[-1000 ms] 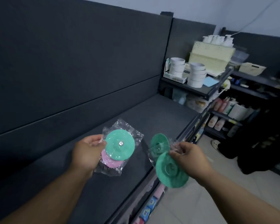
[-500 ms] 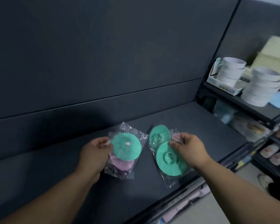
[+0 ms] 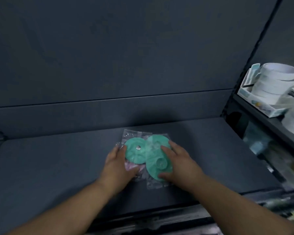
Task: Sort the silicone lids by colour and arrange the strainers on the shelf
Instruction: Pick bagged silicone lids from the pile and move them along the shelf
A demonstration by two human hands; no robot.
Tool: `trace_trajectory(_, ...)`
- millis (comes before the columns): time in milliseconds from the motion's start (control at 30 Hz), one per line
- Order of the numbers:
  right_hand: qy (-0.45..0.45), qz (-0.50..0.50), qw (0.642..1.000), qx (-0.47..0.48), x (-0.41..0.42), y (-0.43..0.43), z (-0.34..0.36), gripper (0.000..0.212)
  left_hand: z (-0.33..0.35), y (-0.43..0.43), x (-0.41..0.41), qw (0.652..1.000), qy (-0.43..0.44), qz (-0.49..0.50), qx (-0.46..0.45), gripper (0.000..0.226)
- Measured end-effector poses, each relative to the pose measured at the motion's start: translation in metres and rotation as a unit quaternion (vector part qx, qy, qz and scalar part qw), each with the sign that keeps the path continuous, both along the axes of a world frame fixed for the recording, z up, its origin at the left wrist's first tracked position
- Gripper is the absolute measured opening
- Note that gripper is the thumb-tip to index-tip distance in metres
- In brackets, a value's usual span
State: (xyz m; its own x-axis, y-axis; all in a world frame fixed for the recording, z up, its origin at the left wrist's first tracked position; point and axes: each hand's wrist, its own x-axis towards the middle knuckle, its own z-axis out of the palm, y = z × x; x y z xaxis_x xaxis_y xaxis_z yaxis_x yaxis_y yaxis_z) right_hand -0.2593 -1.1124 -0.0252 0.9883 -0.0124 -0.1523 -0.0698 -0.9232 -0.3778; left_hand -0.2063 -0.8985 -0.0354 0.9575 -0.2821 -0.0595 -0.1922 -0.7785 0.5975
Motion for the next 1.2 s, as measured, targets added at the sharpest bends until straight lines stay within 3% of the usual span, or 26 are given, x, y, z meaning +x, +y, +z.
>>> trace_trajectory(133, -0.079, -0.002, 0.995, -0.064, 0.009, 0.012, 0.007, 0.074, 0.006, 0.026, -0.002, 0.997, -0.048, 0.027, 0.044, 0.084)
trace_trajectory(333, -0.116, 0.092, 0.989, -0.028, -0.006, 0.086, 0.028, 0.052, 0.008, 0.110, -0.035, 0.983, -0.047, 0.058, 0.165, 0.084)
trace_trajectory(633, -0.023, 0.240, 0.970, -0.032, -0.042, 0.277, 0.041, 0.059, 0.015, 0.315, -0.133, 0.957, -0.037, 0.173, 0.231, 0.075)
trace_trajectory(867, -0.016, 0.312, 0.950, -0.023, -0.080, 0.481, 0.044, 0.062, 0.032, 0.517, -0.236, 0.914, -0.004, 0.295, 0.279, 0.073)
trace_trajectory(1200, -0.005, 0.406, 0.914, -0.004, -0.097, 0.683, 0.045, 0.045, 0.014, 0.693, -0.339, 0.860, 0.098, 0.429, 0.258, 0.068)
